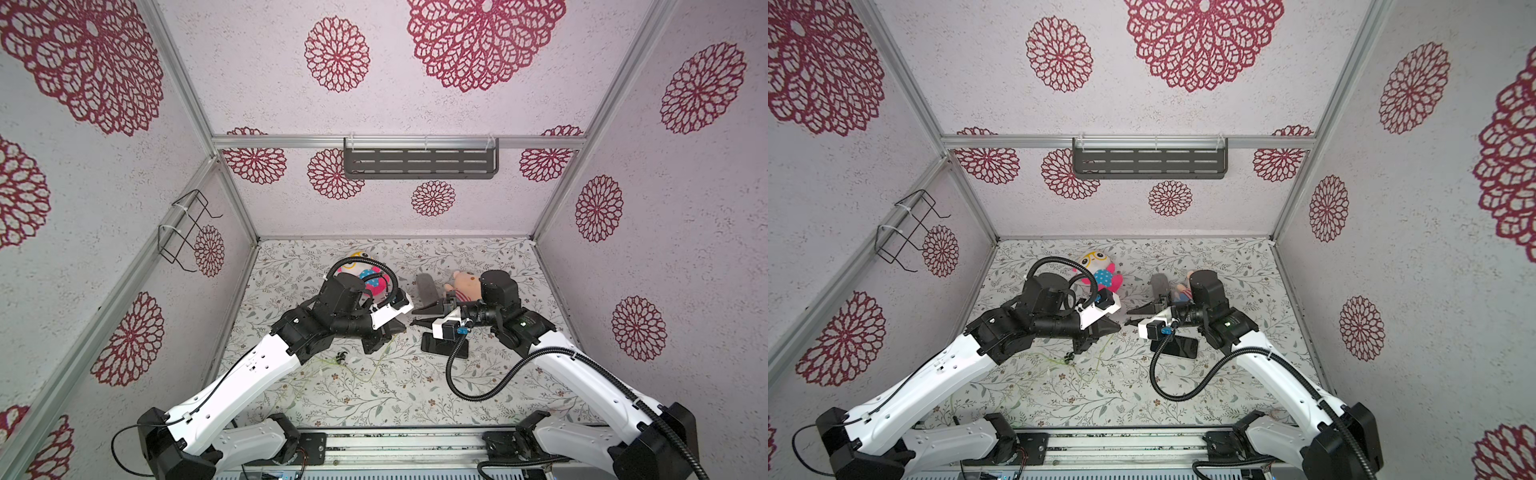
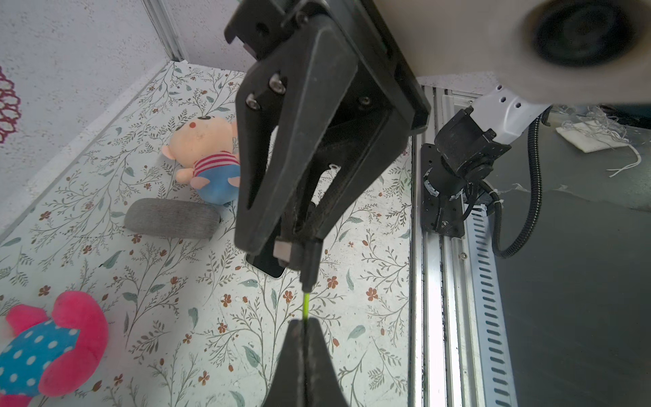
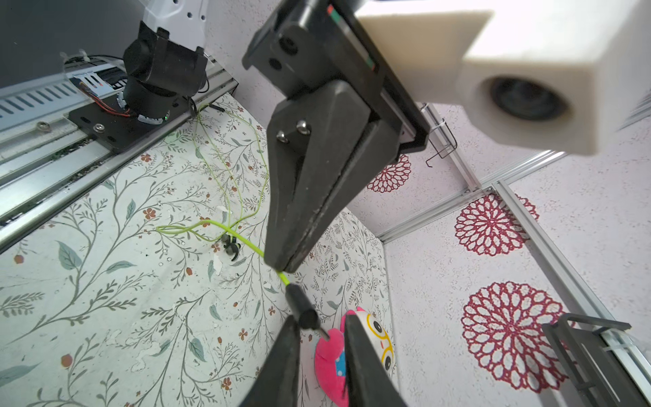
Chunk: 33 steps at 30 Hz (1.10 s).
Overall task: Plug wired earphones into phones
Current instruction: Pick up the wired earphone from the center of the board.
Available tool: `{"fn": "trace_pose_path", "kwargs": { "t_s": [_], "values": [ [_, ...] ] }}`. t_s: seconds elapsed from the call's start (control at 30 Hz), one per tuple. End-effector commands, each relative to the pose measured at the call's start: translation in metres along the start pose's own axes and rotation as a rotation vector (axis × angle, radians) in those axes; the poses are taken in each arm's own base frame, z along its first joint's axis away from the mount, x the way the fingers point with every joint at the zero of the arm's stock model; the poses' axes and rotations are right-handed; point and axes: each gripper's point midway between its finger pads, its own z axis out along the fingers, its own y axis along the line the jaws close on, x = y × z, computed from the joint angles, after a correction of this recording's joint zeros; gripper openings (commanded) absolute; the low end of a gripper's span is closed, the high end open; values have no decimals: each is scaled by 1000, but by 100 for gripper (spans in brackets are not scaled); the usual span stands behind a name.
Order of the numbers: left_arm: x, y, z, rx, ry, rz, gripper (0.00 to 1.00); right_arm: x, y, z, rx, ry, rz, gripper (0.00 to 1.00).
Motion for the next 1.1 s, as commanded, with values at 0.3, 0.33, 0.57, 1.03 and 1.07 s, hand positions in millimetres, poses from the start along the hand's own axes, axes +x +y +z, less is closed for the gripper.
{"fn": "trace_pose_path", "kwargs": {
  "t_s": [0.3,0.33,0.57,1.03,1.07],
  "values": [
    [2,7,-1,-60,34,47,0,-9,3,1,-33,-20,-9,8],
    [3,8,-1,-67,38,47,0,-9,3,1,-34,-20,-9,8],
    [0,18,-3,-145,36,72,1,-2,3,2,-35,10,48,0],
    [-20,8,-15,-286,-205,334,40,29,27,4,40,118,418,0],
    [-18,7,-12,-273,-197,342,40,28,29,4,40,115,409,0]
  ]
}}
